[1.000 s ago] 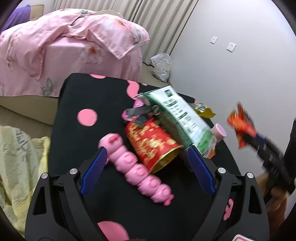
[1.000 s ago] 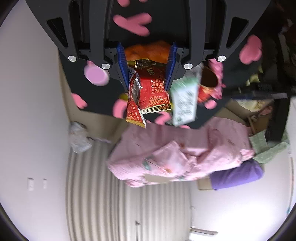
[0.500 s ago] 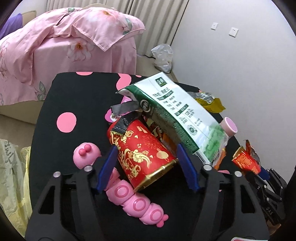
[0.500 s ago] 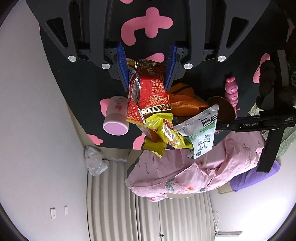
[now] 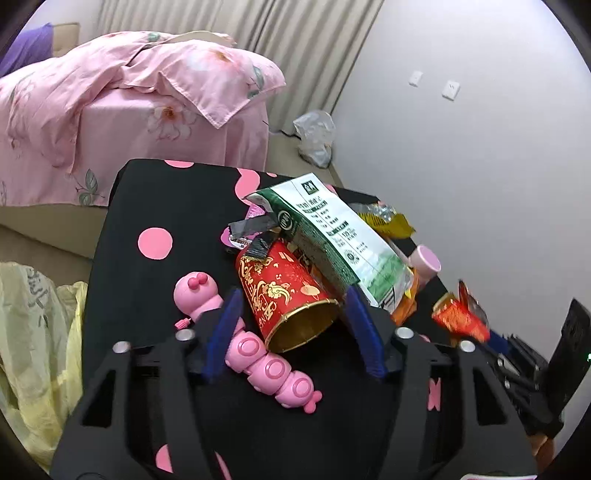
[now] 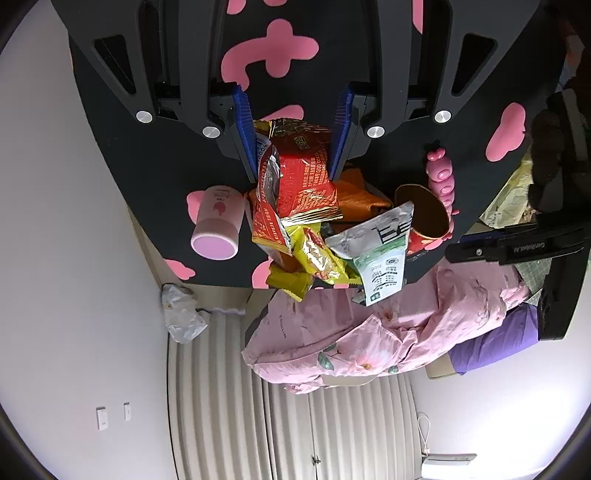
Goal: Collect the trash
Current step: 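Lift the red can with the left tool while the right tool lifts the wrapper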
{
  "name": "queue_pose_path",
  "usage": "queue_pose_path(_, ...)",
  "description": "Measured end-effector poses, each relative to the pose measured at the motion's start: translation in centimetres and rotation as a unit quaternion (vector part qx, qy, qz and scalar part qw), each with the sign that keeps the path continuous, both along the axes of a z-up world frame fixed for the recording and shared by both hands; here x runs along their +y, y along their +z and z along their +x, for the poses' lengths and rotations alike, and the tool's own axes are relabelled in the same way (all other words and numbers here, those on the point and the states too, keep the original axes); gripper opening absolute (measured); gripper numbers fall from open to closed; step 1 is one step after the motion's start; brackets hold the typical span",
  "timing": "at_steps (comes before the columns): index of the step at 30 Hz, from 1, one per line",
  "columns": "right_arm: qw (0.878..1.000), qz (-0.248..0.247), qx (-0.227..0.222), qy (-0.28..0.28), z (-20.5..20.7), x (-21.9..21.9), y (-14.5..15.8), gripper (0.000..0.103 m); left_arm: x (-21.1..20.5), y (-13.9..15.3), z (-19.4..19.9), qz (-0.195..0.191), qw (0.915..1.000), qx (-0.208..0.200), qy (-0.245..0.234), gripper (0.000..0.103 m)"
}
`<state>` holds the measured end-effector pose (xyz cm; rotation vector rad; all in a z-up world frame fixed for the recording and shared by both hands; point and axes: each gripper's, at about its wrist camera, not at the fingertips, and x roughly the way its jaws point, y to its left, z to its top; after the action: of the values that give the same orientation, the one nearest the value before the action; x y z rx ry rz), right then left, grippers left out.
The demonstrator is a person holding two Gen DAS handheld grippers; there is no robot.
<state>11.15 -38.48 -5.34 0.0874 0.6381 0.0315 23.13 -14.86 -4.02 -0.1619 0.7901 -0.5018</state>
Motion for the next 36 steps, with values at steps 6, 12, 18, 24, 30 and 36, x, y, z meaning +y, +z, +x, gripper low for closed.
queue_pose_path(6, 1.0, 0.001, 0.005, -0.005, -0.7, -0.4, -0.4, 0.036, -1.2, -1.6, 2.1, 0.03, 0.9994, 0.011, 0.01, 0.057)
queue_pose_path(12, 1.0, 0.017, 0.016, -0.009, -0.7, -1.1, -1.1, 0.036, -2.9, -2.9, 3.0, 0.045, 0.9984, 0.033, 0.0, 0.06)
queue_pose_path(18, 1.0, 0.014, 0.017, -0.008, -0.8, -0.9, -1.0, 0.036, -2.4, -2.5, 1.4, 0.039, 0.9985, 0.037, -0.01, 0.053)
queue_pose_path(24, 1.0, 0.004, 0.012, -0.009, -1.0, -0.7, 0.2, 0.036, -0.4, -0.7, -1.8, 0.03, 0.999, 0.026, -0.02, 0.052)
queue_pose_path(30, 1.0, -0.01, 0.004, -0.008, -1.5, -0.4, 1.4, 0.036, 0.9, -0.1, -4.7, 0.022, 0.9991, 0.021, -0.028, 0.052)
queue_pose_path(36, 1.0, -0.007, -0.005, -0.014, -1.9, -0.8, 1.7, 0.036, 1.2, -0.1, -5.7, 0.013, 0.9991, 0.022, -0.033, 0.052)
